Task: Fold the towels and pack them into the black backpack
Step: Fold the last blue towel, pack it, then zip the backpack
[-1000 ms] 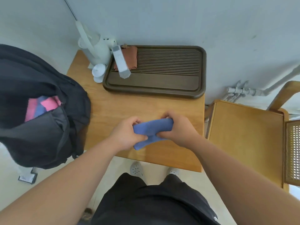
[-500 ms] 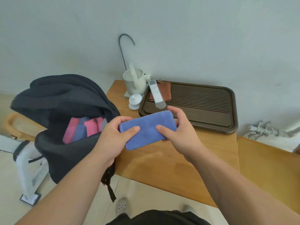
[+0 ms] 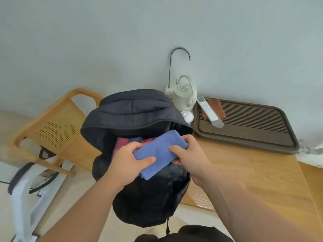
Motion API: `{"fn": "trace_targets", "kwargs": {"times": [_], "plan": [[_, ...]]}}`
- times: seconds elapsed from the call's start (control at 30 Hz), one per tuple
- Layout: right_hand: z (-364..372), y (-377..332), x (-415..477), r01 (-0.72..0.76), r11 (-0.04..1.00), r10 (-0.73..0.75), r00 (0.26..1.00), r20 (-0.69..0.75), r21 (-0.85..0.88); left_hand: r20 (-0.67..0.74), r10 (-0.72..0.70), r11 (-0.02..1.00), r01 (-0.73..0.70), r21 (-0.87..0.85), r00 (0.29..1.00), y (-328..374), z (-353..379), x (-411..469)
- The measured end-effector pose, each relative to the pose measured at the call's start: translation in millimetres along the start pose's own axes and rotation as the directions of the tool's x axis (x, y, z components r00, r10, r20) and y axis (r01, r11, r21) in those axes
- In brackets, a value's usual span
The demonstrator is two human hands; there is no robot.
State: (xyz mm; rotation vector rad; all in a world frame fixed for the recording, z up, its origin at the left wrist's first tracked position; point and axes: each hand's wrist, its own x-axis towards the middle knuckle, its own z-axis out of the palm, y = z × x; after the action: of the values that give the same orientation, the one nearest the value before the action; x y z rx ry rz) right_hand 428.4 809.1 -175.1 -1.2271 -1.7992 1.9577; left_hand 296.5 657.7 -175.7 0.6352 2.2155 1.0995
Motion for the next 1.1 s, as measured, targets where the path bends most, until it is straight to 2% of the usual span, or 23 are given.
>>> {"fn": "trace_targets", "kwargs": {"times": [0.1,0.27,0.33,0.4,0.5,0.57,0.67,0.8,0.87,0.9,0.93,1.0,1.1], "plan": [[34.8,1.0,7.5,-0.089,0.996,0.089,0.995,-0.051,-0.001,-0.084,0.061,0.984,-0.046,0.170,0.995,-30.4,-21.1,13.0],[68.9,-4.1,36.2,-0.122,0.986,0.149,0.953,-0.265,0.116,-0.173,0.197,0.899,-0.108,0.424,0.965,-73.4,-36.5,19.8],[85.3,-2.7,56.6,-0.126,0.980,0.172,0.925,-0.340,0.154,-0.160,0.251,0.845,-0.135,0.517,0.955,-86.4,-40.8,17.9],[105.8,3.9,74.7,-0.134,0.982,0.175,0.918,-0.355,0.135,-0.105,0.321,0.773,-0.197,0.603,0.941,-100.8,-45.1,14.1],[131.7,16.4,94.1,-0.216,0.975,0.218,0.920,-0.325,0.043,-0.010,0.369,0.711,-0.275,0.647,0.929,-120.9,-50.5,4.3],[143.2,17.1,101.0,-0.264,0.961,0.231,0.927,-0.296,-0.077,0.046,0.378,0.680,-0.311,0.664,0.925,-129.8,-52.7,-1.6],[159.6,10.8,109.9,-0.237,0.950,0.204,0.964,-0.170,-0.203,0.069,0.399,0.656,-0.337,0.676,0.914,-139.1,-52.4,-8.2],[183.8,14.8,125.7,-0.255,0.955,0.267,0.962,0.065,-0.154,0.053,0.406,0.633,-0.323,0.704,0.912,-145.6,-45.7,-14.3],[194.7,20.7,133.8,-0.227,0.953,0.256,0.958,0.132,-0.201,0.042,0.415,0.617,-0.315,0.721,0.909,-145.6,-42.3,-15.3],[198.4,23.8,138.8,-0.160,0.931,0.212,0.969,0.127,-0.328,0.038,0.422,0.610,-0.315,0.727,0.906,-145.3,-40.8,-15.3],[201.1,26.4,140.2,-0.082,0.860,0.156,0.982,0.106,-0.504,0.035,0.430,0.603,-0.316,0.733,0.902,-145.2,-40.0,-15.5],[205.5,30.4,134.5,0.043,0.656,-0.005,0.999,0.052,-0.754,0.030,0.444,0.600,-0.322,0.733,0.895,-145.3,-40.3,-15.8],[201.8,34.0,113.0,0.224,0.485,-0.188,0.971,0.150,-0.845,0.026,0.452,0.602,-0.327,0.728,0.891,-147.2,-41.4,-15.7]]}}
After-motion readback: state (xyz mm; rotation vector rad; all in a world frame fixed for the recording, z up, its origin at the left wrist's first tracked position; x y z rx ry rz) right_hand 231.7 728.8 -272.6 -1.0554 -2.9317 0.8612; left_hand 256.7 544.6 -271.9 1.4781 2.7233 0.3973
